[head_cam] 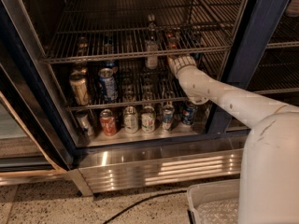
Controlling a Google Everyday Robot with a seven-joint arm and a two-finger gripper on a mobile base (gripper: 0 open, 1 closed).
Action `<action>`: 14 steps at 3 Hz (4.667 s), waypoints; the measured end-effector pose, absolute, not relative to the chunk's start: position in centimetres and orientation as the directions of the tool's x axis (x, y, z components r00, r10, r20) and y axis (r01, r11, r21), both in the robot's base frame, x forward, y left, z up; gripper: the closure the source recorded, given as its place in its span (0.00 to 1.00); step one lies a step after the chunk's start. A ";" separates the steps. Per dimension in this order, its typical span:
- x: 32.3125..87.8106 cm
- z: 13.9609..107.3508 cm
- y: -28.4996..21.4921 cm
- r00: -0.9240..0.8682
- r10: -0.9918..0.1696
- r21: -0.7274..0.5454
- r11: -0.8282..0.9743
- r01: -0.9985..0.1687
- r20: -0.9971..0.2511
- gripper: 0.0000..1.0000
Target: Pick coke can from middle shelf of fridge
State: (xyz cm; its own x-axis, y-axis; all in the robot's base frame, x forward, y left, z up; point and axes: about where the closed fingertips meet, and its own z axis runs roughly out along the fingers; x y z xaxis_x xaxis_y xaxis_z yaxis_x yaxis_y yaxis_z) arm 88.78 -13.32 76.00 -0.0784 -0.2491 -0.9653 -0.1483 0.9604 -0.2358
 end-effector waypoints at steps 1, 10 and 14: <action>89.0 76.3 -12.5 -0.064 -0.252 -0.240 0.958 -0.158 -0.966 0.48; 96.1 75.0 -12.7 -0.072 -0.311 -0.303 0.947 -0.102 -0.948 1.00; 95.2 77.0 -13.1 -0.048 -0.232 -0.227 0.969 -0.098 -0.971 1.00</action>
Offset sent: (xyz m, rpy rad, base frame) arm 0.0072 0.0271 0.0122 -0.0084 -0.0375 0.0521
